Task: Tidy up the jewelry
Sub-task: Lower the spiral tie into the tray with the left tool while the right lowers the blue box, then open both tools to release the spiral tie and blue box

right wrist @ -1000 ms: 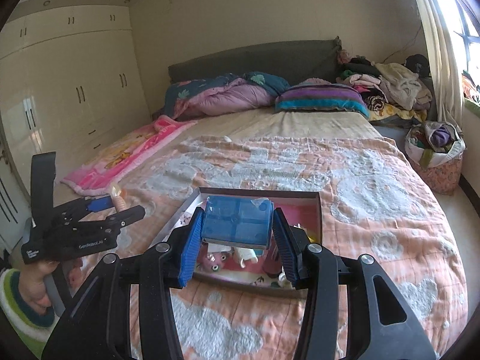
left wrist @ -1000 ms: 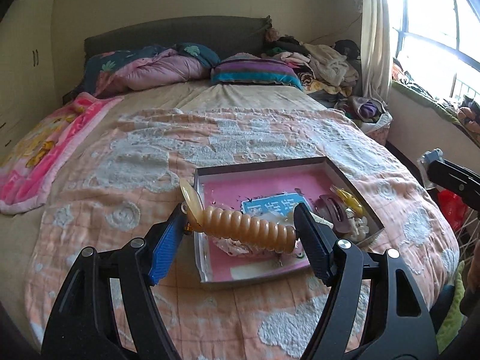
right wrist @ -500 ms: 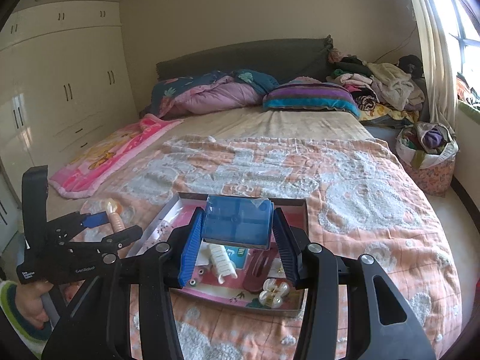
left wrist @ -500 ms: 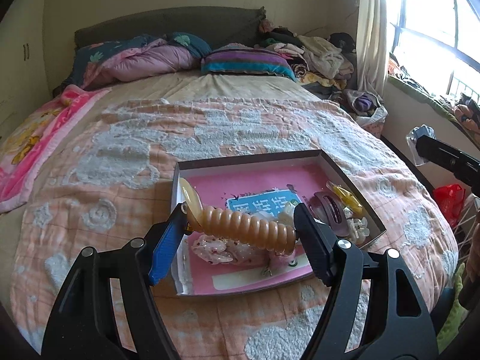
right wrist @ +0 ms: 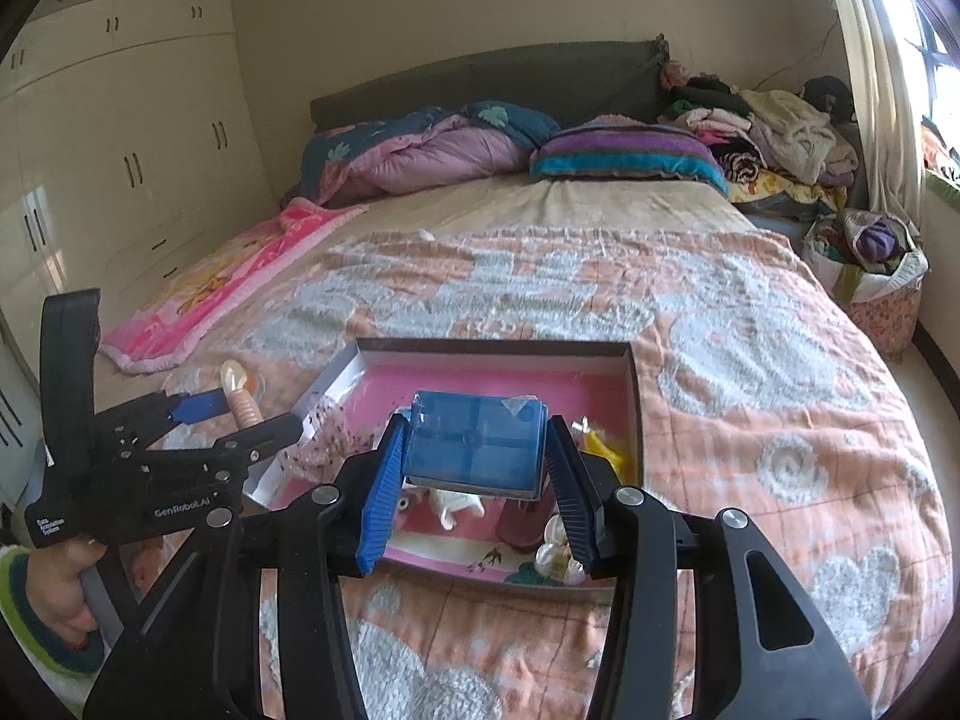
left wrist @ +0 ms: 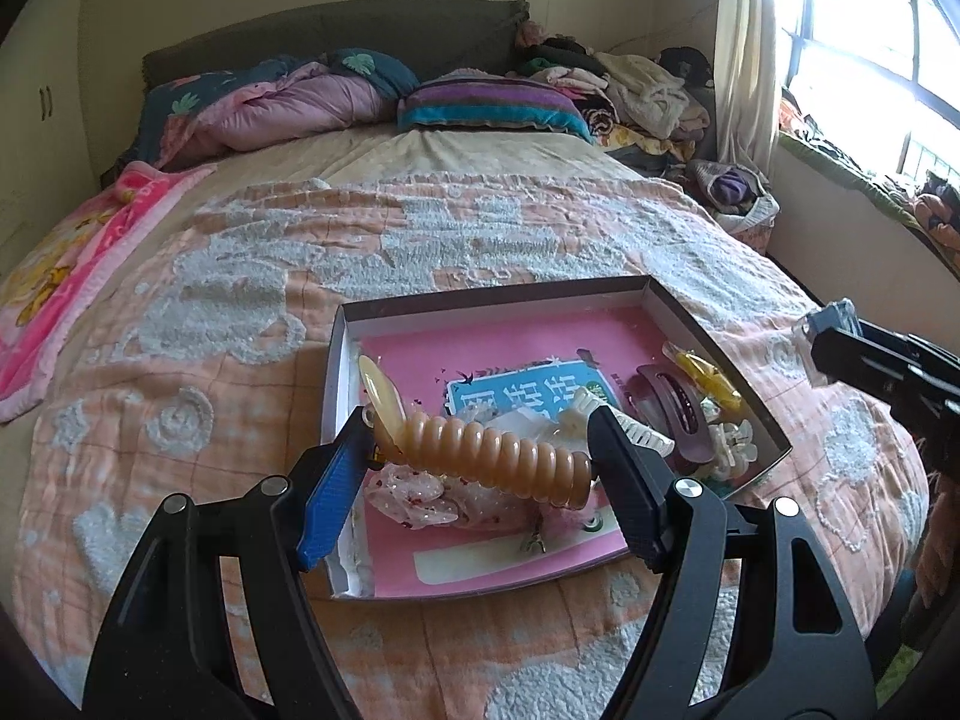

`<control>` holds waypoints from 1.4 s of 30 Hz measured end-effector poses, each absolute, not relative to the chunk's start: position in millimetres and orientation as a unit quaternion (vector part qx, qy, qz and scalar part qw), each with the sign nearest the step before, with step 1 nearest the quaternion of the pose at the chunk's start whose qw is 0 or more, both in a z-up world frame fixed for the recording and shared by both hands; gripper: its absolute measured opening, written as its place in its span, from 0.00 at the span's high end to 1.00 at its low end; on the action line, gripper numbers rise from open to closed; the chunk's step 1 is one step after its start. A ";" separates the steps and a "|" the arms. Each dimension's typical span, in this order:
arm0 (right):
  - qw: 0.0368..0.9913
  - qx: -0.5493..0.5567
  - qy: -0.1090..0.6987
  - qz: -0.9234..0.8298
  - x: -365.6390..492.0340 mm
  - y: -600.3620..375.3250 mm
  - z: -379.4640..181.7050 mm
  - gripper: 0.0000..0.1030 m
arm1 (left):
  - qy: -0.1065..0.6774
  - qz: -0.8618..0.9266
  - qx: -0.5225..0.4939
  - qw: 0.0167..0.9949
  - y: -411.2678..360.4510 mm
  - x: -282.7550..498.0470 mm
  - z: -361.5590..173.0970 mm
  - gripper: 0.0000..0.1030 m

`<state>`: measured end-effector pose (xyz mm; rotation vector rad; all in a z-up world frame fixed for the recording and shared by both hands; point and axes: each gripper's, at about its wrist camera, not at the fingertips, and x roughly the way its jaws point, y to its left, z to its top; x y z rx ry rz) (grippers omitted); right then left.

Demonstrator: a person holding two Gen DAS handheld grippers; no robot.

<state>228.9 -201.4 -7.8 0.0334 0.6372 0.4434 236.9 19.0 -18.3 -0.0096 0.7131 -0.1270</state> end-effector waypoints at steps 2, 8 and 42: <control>0.923 0.017 0.317 0.218 228.9 -200.2 -14.1 0.56 | 0.353 -0.062 -0.004 0.934 18.6 238.9 -22.3 0.37; 0.917 0.007 0.335 0.217 231.7 -194.7 -32.3 0.56 | 0.362 -0.060 0.001 0.930 16.4 242.6 -33.2 0.37; 0.913 0.016 0.364 0.184 213.6 -211.6 -53.4 0.19 | 0.387 -0.032 -0.001 0.922 20.8 251.4 -46.4 0.23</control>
